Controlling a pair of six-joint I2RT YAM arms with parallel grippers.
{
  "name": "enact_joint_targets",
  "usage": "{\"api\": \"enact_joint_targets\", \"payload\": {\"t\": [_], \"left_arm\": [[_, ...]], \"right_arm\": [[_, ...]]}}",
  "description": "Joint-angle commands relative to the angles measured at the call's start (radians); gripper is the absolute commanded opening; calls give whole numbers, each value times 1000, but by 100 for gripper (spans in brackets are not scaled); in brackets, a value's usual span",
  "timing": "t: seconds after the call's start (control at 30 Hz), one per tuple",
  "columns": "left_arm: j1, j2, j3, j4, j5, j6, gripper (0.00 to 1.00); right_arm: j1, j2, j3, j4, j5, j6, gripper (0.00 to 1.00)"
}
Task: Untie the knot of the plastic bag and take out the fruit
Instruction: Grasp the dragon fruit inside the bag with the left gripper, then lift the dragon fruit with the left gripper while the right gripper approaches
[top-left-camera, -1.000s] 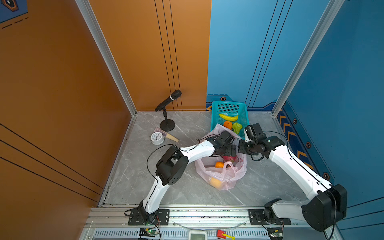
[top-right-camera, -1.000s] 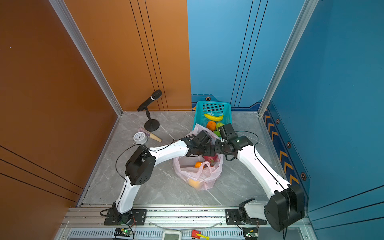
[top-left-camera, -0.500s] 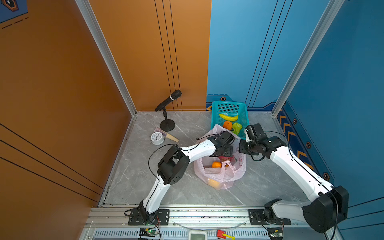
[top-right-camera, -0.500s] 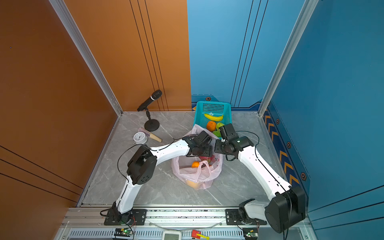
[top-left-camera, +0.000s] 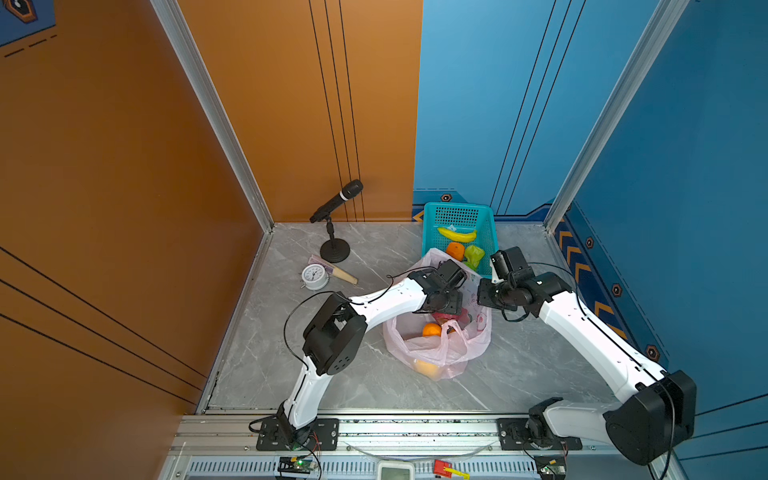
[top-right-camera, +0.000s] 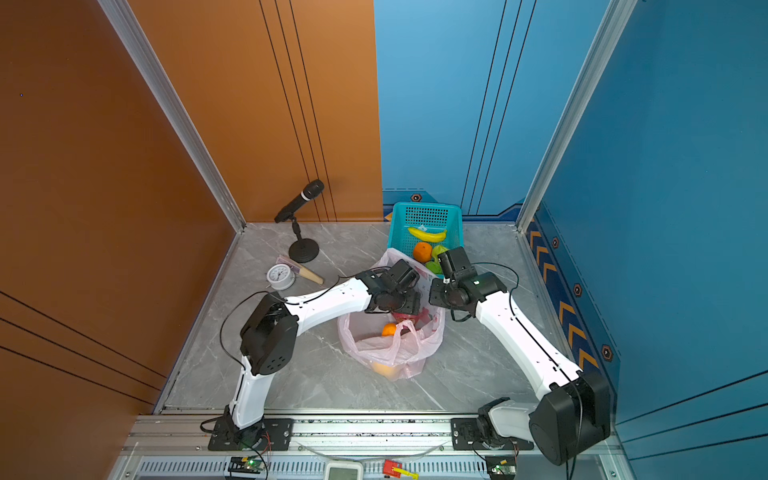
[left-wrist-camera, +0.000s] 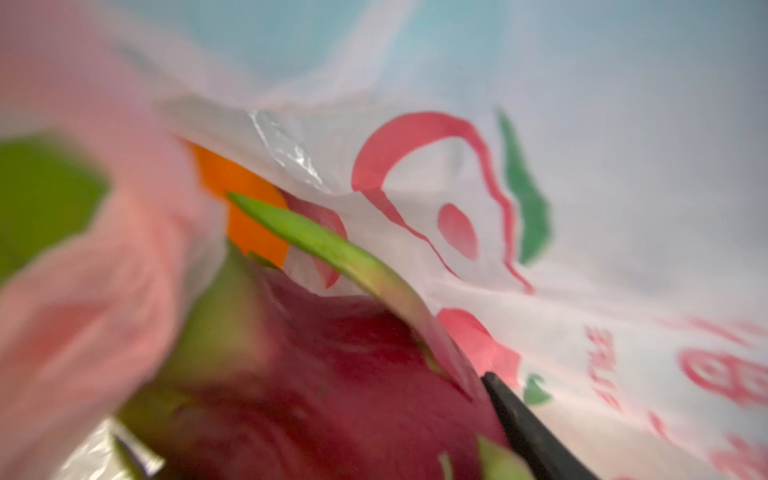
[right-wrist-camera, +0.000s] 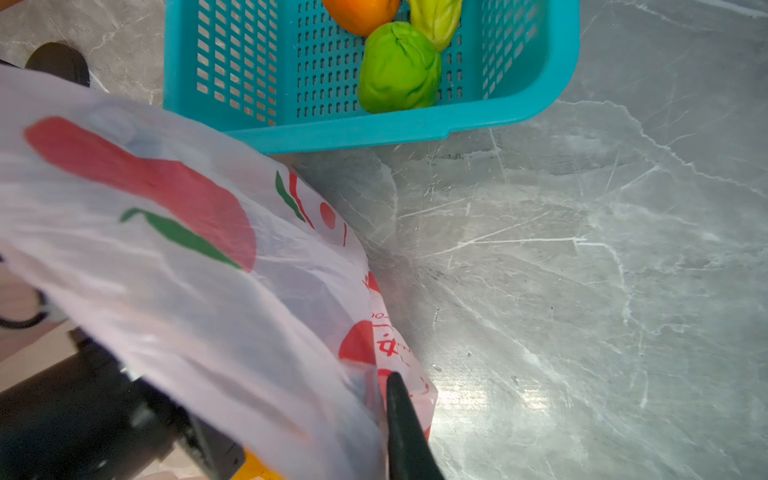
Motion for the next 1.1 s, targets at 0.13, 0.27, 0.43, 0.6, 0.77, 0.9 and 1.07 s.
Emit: {"api": "enact_joint_targets", "payload": {"t": [0.13,0.27,0.43,0.6,0.77,0.9,1.07], "left_arm": [[-16,-139,-110,115,84,77,50],[-22,-195,-182,238,130,120,49],[-34,-260,-255,355,157,195,48],[-34,-318,-327,485,182,250,48],[-35,-354,-357,549,191,291,48],[-34,-371,-362,576,185,313,48],[-34,-394,-365,618,198,337,48]], "right_arm": [[-11,44,39,-41,23,19,15],[-12,66,41,-44,12,24,16],[-18,84,43,-50,16,24,17],[-28,102,41,-59,17,23,20],[-34,108,40,-62,5,21,24],[-40,99,47,-63,-33,20,28],[-54,62,49,-64,-58,21,32]]}}
